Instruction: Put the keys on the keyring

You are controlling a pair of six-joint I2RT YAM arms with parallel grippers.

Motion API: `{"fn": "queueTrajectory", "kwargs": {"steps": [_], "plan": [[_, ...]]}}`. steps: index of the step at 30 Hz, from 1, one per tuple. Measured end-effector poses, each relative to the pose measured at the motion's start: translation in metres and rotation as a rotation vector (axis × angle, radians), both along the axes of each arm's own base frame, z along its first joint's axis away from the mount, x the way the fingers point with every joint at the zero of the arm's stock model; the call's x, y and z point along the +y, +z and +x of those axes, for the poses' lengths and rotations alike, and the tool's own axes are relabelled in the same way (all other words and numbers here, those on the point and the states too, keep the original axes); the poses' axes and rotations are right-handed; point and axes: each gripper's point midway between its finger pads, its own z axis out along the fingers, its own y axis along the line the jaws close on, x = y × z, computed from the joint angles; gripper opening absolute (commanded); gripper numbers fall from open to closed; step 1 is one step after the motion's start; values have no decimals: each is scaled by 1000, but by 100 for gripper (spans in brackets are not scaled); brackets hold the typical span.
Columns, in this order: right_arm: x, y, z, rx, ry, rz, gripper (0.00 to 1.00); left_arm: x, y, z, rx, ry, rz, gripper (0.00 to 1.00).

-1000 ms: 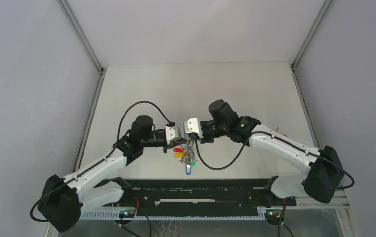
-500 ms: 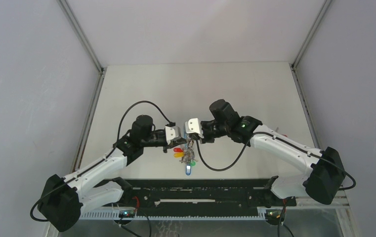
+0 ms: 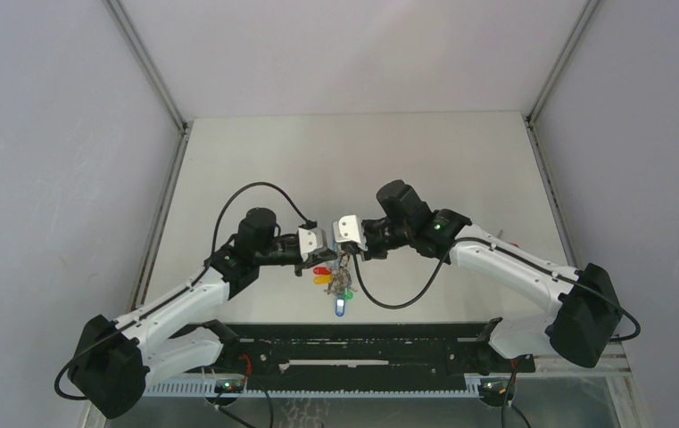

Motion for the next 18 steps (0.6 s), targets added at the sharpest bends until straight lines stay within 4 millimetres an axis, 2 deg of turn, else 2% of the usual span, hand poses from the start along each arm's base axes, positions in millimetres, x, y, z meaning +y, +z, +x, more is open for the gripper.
{"fn": "queueTrajectory", "kwargs": {"steps": [18], "plan": [[-2,-5,0,8,-7,-17,0,0,0,0,1,-2,0,0]]}}
